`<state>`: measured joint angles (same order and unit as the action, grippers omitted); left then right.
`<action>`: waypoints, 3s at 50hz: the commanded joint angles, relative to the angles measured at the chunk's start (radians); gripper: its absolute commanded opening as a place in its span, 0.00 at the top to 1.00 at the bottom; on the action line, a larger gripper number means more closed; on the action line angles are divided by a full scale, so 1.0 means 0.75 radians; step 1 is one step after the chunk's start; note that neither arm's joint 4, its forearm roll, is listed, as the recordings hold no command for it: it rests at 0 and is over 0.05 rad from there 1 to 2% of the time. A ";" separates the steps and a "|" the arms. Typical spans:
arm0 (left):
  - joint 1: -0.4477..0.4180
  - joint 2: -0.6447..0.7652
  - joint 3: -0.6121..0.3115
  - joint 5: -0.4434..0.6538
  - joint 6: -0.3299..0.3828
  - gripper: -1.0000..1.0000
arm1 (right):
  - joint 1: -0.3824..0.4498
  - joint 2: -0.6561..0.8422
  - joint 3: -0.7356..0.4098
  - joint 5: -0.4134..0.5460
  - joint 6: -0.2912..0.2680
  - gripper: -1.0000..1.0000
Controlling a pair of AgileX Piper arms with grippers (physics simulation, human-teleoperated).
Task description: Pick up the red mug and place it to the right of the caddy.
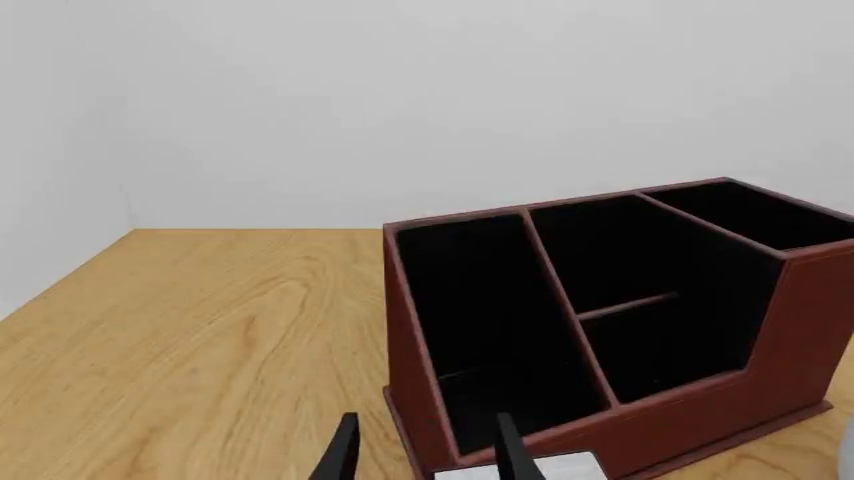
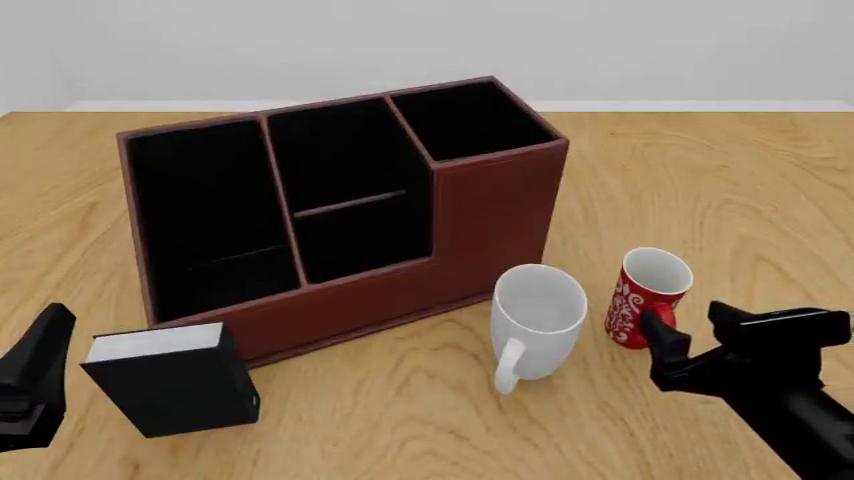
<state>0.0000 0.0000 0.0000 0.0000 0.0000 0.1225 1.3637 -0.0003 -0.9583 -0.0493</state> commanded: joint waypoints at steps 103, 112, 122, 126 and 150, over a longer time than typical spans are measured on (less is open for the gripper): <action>0.000 0.000 0.000 0.000 0.000 0.00 | 0.058 0.207 -0.692 0.346 -0.119 1.00; 0.000 0.000 0.000 0.000 0.000 0.00 | 0.068 0.317 -0.754 0.331 -0.118 1.00; 0.000 0.000 0.000 0.000 0.000 0.00 | 0.064 0.399 -0.789 0.311 -0.122 1.00; 0.000 0.000 0.000 0.000 0.000 0.00 | 0.065 0.421 -0.799 0.309 -0.123 1.00; 0.000 0.000 0.000 0.000 0.000 0.00 | 0.047 0.517 -0.815 0.277 -0.108 1.00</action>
<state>0.0000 0.0000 0.0000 0.0000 0.0000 0.1631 1.7247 -0.5990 -0.7333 -0.1427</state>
